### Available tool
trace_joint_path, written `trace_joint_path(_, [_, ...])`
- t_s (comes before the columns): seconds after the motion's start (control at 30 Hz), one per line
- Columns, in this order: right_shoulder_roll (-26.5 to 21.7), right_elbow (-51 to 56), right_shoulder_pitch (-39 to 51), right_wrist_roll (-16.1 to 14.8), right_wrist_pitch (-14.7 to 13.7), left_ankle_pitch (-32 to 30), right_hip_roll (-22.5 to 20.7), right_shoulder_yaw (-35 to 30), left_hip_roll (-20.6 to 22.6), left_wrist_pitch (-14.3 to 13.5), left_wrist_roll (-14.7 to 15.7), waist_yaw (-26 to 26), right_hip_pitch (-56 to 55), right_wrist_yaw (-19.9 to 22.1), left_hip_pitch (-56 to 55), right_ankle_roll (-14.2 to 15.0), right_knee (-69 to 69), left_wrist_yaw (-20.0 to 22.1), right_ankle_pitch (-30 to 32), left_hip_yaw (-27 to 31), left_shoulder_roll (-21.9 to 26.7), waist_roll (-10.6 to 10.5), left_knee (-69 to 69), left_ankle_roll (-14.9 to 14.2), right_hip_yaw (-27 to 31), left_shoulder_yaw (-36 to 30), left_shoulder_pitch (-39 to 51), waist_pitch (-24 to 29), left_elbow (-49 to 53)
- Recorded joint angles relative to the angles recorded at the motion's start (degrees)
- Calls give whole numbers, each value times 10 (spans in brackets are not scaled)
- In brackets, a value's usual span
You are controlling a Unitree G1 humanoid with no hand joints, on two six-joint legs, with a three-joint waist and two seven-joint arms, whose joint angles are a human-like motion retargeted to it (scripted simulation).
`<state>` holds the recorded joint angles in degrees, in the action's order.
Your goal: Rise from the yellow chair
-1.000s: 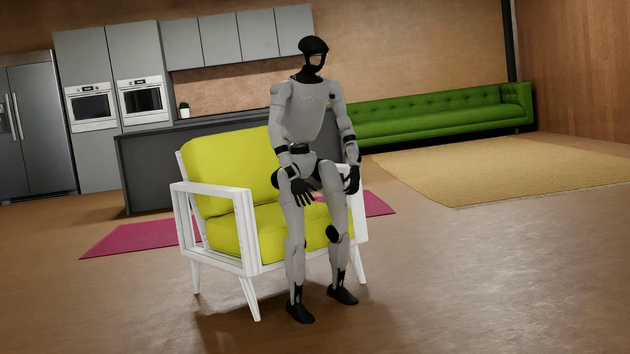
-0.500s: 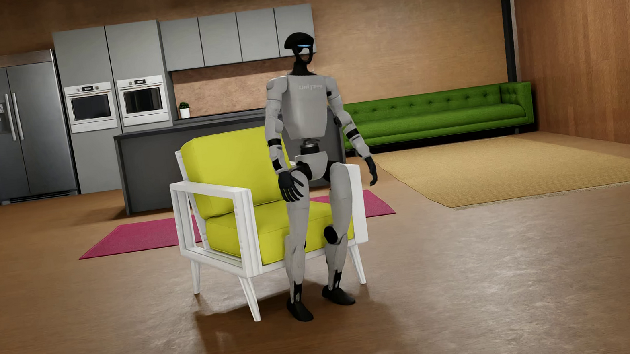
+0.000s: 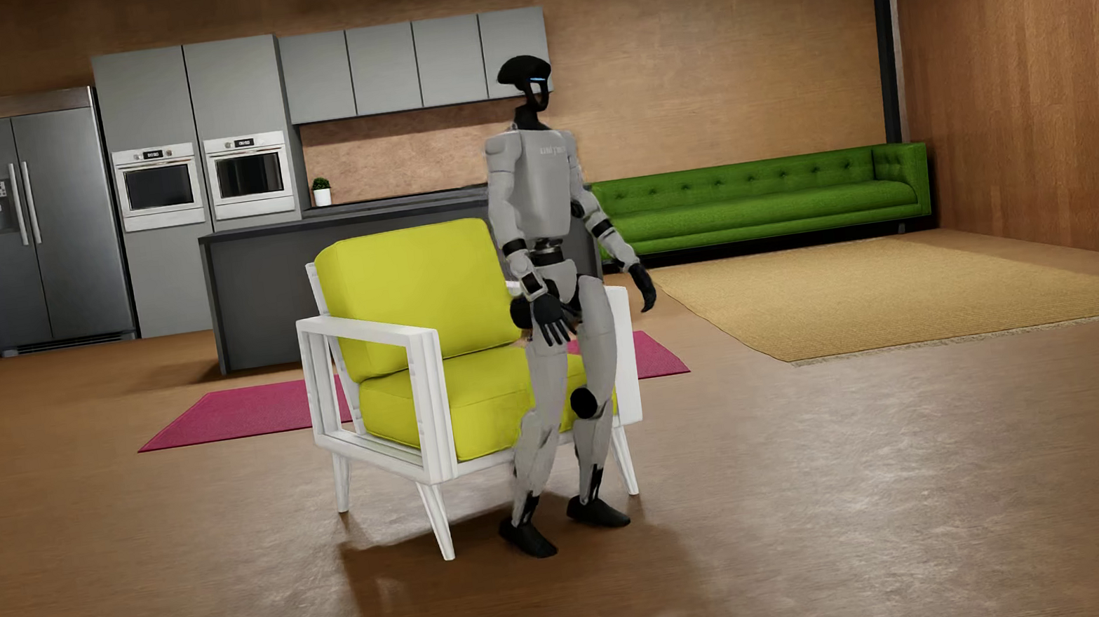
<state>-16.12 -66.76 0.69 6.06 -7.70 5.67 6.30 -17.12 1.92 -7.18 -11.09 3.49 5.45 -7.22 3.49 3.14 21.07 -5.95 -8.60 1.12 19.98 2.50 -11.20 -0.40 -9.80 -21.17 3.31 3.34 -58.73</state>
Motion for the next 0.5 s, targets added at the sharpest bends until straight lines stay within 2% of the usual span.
trace_joint_path(0.1, [11,2,11,3,0,-26,-39,-6,-5,15,5,-9,-26,13,-12,12,34,16,-53,18,25,-3,4,-1,61,7,5,13,-44])
trace_joint_path(0.17, [11,20,6,2,-7,-41,-65,-4,0,18,6,-9,-19,13,-18,26,-7,25,-56,38,42,0,11,0,93,2,7,13,-67])
trace_joint_path(0.2, [8,28,6,0,-10,-45,-71,-7,5,18,9,-6,-20,11,-24,34,-30,28,-26,44,47,3,12,0,100,4,8,12,-75])
trace_joint_path(0.23, [3,33,6,-1,-11,-49,-70,-11,15,20,16,-1,-14,8,-32,-2,-45,35,5,49,49,6,14,-1,86,9,8,7,-80])
trace_joint_path(0.3, [-10,28,19,-6,-15,-54,-64,-22,21,26,35,9,-16,1,-57,-1,-65,53,31,60,38,-4,-6,-7,66,28,10,10,-86])
trace_joint_path(0.33, [-13,22,25,-6,-15,-49,-66,-24,18,27,46,11,-12,4,-79,0,-78,61,35,54,31,-10,-34,-24,58,30,11,12,-89])
trace_joint_path(0.37, [-16,16,31,-5,-13,-36,-78,-19,12,26,50,9,22,9,-104,-14,-134,60,50,42,25,-15,-74,-55,62,25,15,20,-86])
trace_joint_path(0.4, [-19,11,32,-8,-17,-9,-83,-9,-1,18,47,10,31,12,-118,-9,-142,52,51,28,22,-19,-101,-97,45,18,16,26,-80])
trace_joint_path(0.43, [-22,7,30,-12,-14,17,-87,0,-11,12,35,11,42,21,-129,-11,-152,39,51,18,18,-22,-127,-121,41,13,13,32,-69])
trace_joint_path(0.47, [-25,1,27,-18,-9,61,-89,4,-20,9,22,12,49,29,-132,-12,-154,29,48,-1,13,-25,-153,-109,36,13,3,33,-56])
trace_joint_path(0.5, [-27,-8,28,-20,-4,100,-88,6,-28,8,13,11,51,33,-134,-13,-152,20,47,-29,5,-24,-176,-80,32,17,-8,35,-46])
